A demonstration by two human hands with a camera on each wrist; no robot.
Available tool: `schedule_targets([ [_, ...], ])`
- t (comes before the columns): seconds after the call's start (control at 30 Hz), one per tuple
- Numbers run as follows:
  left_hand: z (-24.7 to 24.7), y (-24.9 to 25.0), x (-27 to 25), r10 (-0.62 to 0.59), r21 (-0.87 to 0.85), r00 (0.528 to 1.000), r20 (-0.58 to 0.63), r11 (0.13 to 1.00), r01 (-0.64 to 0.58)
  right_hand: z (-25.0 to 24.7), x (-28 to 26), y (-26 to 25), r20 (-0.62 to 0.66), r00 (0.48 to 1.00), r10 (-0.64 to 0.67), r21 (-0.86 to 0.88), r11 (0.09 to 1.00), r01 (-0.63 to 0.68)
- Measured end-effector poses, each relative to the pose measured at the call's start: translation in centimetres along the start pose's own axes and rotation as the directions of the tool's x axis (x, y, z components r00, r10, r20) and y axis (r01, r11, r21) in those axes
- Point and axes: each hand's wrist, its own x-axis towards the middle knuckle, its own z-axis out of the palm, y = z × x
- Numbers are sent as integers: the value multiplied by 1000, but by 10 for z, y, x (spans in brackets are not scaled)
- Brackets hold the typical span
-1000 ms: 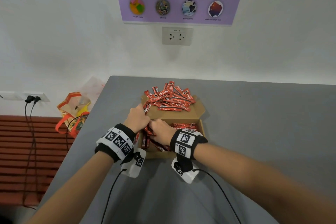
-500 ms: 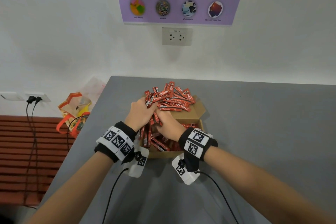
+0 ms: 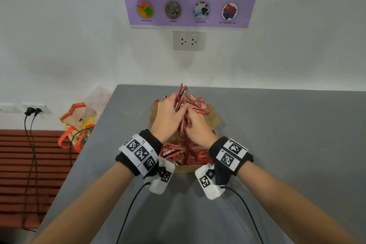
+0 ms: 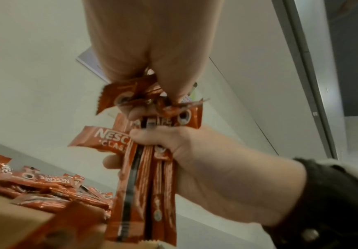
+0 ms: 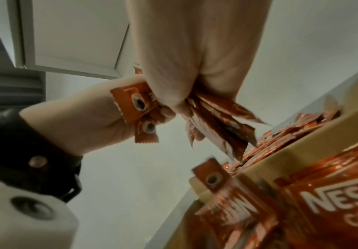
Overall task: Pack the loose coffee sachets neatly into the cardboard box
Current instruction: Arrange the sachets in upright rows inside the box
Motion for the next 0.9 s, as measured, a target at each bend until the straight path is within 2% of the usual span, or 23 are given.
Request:
schedule_targets([
  [0.1, -1, -11, 3, -45, 58, 999, 10, 997, 44, -12, -6, 9, -60, 997, 53, 12, 999, -53],
  [0.23, -7, -20, 4, -116, 97, 991, 62, 989, 110, -30, -12, 17, -82, 986, 144, 115, 984, -134],
  [0.4, -6, -24, -2, -114, 176, 969, 219, 981, 76, -40, -17, 23, -169, 978, 126, 108, 988, -109],
  [0.5, -5, -28, -5, -129, 205, 941, 313, 976, 66, -42, -24, 27, -179, 978, 106, 104, 991, -89],
  [0.67, -5, -28, -9, -235, 342, 793, 562, 939, 36, -43, -36, 32, -192, 978, 82, 124, 991, -59],
  [0.77, -3, -31, -11, -347, 457, 642, 684, 889, -7, -44, -40, 32, -182, 978, 104, 155, 985, -76],
  [0.8, -2, -32, -12, -369, 464, 604, 706, 886, 0, -44, -40, 33, -185, 976, 118, 142, 986, -92],
  [0.83, -1, -35, -14, -379, 463, 584, 718, 886, 6, -44, -40, 36, -192, 972, 135, 126, 986, -112],
  [0.9, 1, -38, -17, -387, 487, 572, 723, 873, -24, -42, -40, 42, -205, 963, 177, 98, 982, -160],
])
